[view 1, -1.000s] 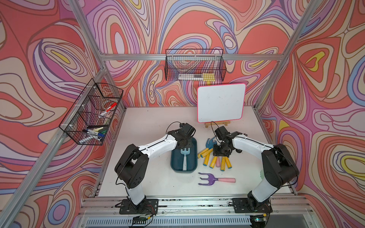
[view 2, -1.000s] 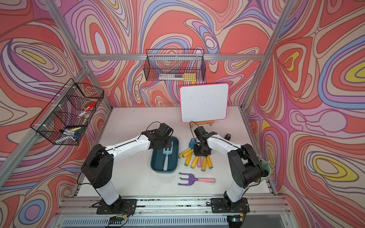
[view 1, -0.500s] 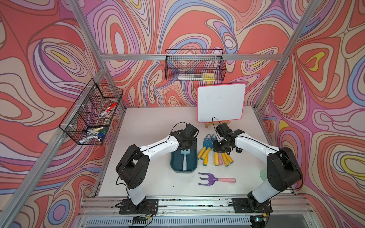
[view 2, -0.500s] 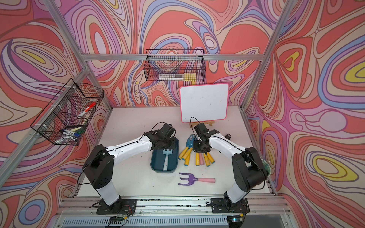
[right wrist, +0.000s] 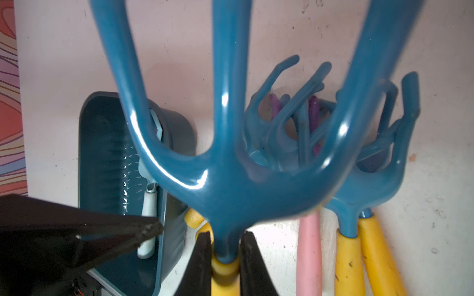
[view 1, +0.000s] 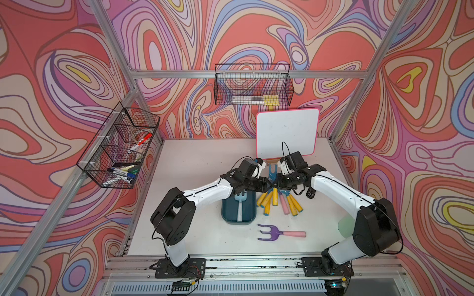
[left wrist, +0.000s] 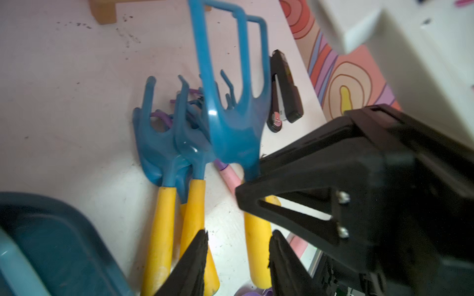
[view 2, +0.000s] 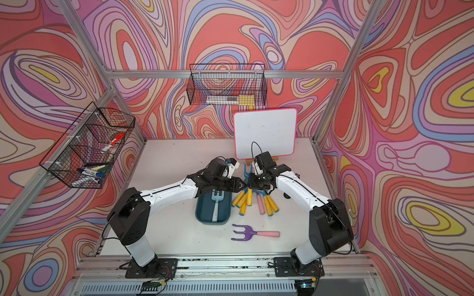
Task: Put the rake into the storage box
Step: Pick up the rake at the center of the board.
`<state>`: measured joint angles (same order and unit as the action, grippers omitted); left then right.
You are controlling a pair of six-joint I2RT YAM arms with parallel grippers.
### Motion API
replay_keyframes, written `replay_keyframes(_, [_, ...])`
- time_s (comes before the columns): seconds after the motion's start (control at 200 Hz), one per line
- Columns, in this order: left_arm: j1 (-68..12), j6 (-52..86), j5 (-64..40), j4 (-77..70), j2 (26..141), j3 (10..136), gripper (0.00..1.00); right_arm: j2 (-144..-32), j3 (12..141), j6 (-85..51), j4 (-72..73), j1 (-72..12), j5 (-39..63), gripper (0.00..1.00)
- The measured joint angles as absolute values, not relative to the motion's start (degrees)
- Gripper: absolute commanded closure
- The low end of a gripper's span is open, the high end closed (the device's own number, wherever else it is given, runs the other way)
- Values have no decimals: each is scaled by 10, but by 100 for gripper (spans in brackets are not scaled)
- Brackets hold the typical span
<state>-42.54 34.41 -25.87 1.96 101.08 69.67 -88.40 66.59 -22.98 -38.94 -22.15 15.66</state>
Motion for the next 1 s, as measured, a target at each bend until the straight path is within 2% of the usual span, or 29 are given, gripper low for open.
replay_keyframes(0.3, [-434, 343, -294, 5, 1031, 697, 56, -897, 688, -239, -370, -213, 194, 99])
replay_keyframes(0.411, [-435, 343, -293, 9, 1035, 697, 59, -897, 695, -244, -363, -213, 209, 99])
replay_keyframes(0.481, [-435, 342, -288, 9, 1036, 697, 65, -897, 696, -246, -356, -213, 216, 99])
replay_keyframes(0.726, [-435, 343, -266, 22, 1044, 709, 100, -896, 696, -246, -351, -212, 226, 97])
replay_keyframes(0.786, [-435, 345, -266, 23, 1044, 709, 100, -896, 696, -245, -351, -211, 226, 96])
replay_keyframes(0.826, [-435, 345, -267, 23, 1044, 709, 100, -896, 696, -245, -351, -211, 226, 92])
replay_keyframes(0.926, [-435, 345, -266, 20, 1039, 703, 100, -896, 696, -243, -352, -211, 229, 65])
replay_keyframes(0.997, [-435, 345, -257, 20, 1023, 683, 100, -894, 696, -241, -352, -211, 233, 57])
